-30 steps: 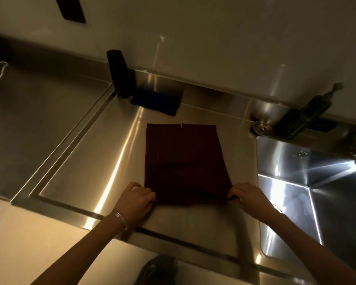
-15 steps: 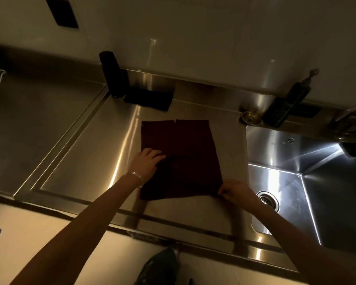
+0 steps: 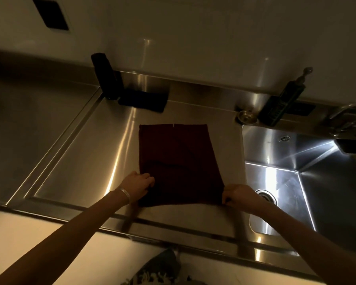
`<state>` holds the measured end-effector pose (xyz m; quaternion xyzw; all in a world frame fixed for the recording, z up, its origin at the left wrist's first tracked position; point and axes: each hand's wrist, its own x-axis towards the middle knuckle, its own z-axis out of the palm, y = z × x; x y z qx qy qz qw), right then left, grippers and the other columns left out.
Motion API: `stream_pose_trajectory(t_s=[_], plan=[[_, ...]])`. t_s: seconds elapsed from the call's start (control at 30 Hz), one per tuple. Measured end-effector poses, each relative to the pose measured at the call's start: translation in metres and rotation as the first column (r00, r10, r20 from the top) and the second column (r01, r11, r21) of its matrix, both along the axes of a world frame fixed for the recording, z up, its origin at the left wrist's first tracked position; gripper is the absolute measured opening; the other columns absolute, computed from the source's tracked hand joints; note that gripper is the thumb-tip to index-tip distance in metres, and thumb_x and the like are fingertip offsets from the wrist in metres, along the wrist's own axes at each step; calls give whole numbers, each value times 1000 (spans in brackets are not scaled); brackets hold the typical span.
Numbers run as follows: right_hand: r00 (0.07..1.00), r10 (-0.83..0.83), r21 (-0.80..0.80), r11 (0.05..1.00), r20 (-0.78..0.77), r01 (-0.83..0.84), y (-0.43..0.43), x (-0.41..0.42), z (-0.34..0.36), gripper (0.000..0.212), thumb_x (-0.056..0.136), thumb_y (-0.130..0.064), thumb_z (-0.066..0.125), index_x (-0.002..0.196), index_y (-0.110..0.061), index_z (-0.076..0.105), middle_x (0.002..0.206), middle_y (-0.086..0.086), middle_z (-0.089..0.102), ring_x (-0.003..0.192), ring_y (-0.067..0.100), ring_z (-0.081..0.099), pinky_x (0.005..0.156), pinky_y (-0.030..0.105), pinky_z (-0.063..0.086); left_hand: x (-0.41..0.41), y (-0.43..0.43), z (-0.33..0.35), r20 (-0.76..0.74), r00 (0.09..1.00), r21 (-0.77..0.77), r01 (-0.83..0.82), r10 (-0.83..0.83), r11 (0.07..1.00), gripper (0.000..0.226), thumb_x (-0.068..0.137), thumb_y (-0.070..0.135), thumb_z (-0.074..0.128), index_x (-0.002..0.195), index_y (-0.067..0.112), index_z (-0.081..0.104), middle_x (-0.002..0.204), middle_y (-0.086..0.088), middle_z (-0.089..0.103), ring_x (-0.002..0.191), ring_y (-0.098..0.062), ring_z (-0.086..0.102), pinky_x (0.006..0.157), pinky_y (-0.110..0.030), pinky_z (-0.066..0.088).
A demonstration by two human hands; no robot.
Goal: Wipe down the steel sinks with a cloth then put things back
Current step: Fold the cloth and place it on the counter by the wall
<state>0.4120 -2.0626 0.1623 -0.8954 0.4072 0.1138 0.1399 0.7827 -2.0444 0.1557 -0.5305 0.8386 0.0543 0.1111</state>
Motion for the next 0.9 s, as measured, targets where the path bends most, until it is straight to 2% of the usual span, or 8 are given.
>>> stream_pose_trajectory(t_s=[0.1, 0.23, 0.3, 0.37, 0.43, 0.6, 0.77, 0.9], plan=[[995, 80, -57, 995, -58, -83, -2, 2, 8, 17, 84, -24, 62, 100, -24, 69, 106, -2, 64, 102, 14, 60, 83, 23, 43, 0, 18, -1, 5, 999, -4, -39, 39, 999, 31, 91, 30, 48, 121, 26, 48, 118, 5, 55, 103, -19, 57, 93, -30, 31], [992, 127, -240, 964, 26, -117, 5, 1, 10, 32, 41, -25, 92, 66, -29, 72, 69, -9, 67, 60, 9, 66, 54, 15, 50, 4, 46, 1, -133, 974, -124, -202, 185, 972, 26, 81, 24, 61, 107, 26, 58, 99, 7, 63, 95, -19, 61, 86, -38, 30], [991, 119, -234, 967, 59, -102, 8, -2, 5, 27, 52, -21, 89, 74, -26, 73, 77, -5, 70, 68, 13, 69, 60, 20, 53, 0, 58, 2, -201, 962, -154, -219, 187, 963, 29, 57, 18, 82, 79, 24, 62, 72, 7, 64, 70, -18, 64, 74, -41, 40], [999, 20, -122, 992, 39, -15, 7, -4, 2, 23, 79, -23, 70, 102, -23, 69, 101, -2, 68, 92, 18, 66, 77, 25, 50, -6, 67, 2, -162, 977, -189, -167, 137, 968, 40, 40, 21, 89, 67, 26, 60, 62, 11, 60, 62, -15, 62, 67, -42, 48], [999, -28, -95, 995, 34, 31, 7, -7, 0, 25, 87, -26, 58, 112, -21, 61, 107, 0, 64, 98, 20, 61, 78, 26, 43, -6, 71, -2, -94, 992, -221, -107, 88, 969, 42, 39, 28, 89, 71, 28, 61, 63, 13, 60, 66, -14, 63, 71, -45, 50], [987, -106, -147, 981, 121, 124, 7, -4, 6, 20, 86, -20, 55, 105, -16, 59, 101, 5, 64, 85, 27, 61, 67, 28, 40, 8, 68, -6, 10, 1000, -253, 24, -22, 967, 39, 46, 22, 88, 79, 26, 68, 72, 7, 65, 62, -14, 64, 77, -40, 53], [990, -108, -138, 986, -91, 95, 9, 11, 4, 39, 93, -21, 43, 133, -20, 44, 128, 6, 54, 107, 25, 56, 85, 31, 44, 1, 59, -2, 129, 992, -219, 44, -16, 975, 39, 45, 19, 87, 79, 19, 69, 65, 2, 64, 55, -17, 63, 71, -29, 53], [972, -28, -120, 993, -232, 0, 2, 25, 16, 36, 92, -18, 45, 128, -17, 50, 126, 6, 56, 112, 25, 55, 93, 30, 41, -9, 44, 10, 231, 971, -123, -41, 69, 992, 27, 86, 19, 52, 113, 17, 52, 101, -3, 62, 91, -22, 62, 93, -35, 37]])
